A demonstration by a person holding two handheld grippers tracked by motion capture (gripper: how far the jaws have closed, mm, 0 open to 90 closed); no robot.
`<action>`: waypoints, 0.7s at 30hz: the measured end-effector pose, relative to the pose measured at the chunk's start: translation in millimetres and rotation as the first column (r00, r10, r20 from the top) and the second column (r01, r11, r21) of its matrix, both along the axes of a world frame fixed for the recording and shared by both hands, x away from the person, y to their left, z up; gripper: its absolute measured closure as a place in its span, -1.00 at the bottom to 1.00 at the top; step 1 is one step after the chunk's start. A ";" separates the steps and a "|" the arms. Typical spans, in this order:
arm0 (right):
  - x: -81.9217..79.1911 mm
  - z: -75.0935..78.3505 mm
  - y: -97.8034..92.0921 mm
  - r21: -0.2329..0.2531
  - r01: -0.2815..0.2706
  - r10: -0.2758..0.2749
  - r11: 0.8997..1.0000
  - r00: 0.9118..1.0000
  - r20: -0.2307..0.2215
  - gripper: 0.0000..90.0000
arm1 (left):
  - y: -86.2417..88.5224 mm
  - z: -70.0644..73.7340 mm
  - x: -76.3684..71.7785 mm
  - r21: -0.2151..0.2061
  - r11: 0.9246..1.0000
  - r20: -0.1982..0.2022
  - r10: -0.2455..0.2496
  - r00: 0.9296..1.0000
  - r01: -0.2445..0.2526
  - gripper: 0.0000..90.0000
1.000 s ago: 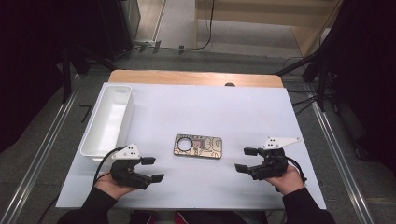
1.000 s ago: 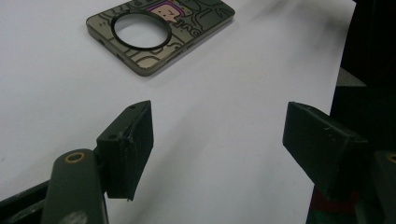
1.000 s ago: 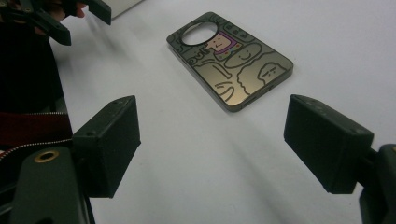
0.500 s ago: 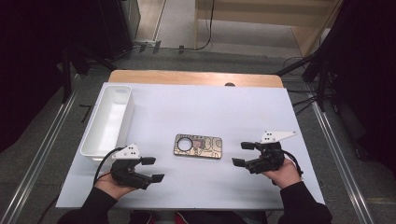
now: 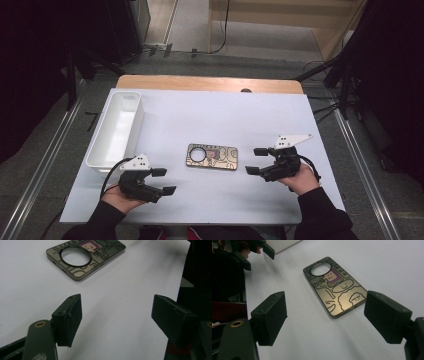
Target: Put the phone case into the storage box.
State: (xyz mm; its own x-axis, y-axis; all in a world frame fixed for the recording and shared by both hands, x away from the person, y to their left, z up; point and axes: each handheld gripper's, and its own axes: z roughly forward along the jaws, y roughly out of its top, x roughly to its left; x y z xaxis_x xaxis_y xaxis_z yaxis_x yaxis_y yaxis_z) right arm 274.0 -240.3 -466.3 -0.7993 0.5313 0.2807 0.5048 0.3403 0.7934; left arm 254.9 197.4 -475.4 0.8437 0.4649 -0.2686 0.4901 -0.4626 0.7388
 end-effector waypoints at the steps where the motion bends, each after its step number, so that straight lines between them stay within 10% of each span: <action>1: 0.0 0.0 0.0 0.000 0.000 0.000 1.000 1.000 0.000 -0.61 | 0.0 -0.1 0.1 -0.002 1.000 0.000 0.002 1.000 -0.002 -0.46; 21: 14.6 7.6 8.5 -0.020 -0.085 0.085 0.996 0.996 0.021 -0.62 | 0.0 -1.2 1.2 -0.002 1.000 -0.015 0.001 1.000 -0.001 -0.46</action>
State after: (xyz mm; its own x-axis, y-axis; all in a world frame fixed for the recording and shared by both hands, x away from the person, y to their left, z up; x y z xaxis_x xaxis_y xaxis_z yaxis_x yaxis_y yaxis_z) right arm 288.6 -231.8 -458.7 -0.8477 0.4662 0.2531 0.4560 0.3968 0.7966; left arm 256.1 197.3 -476.6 0.8388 0.4654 -0.2825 0.5021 -0.4606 0.7320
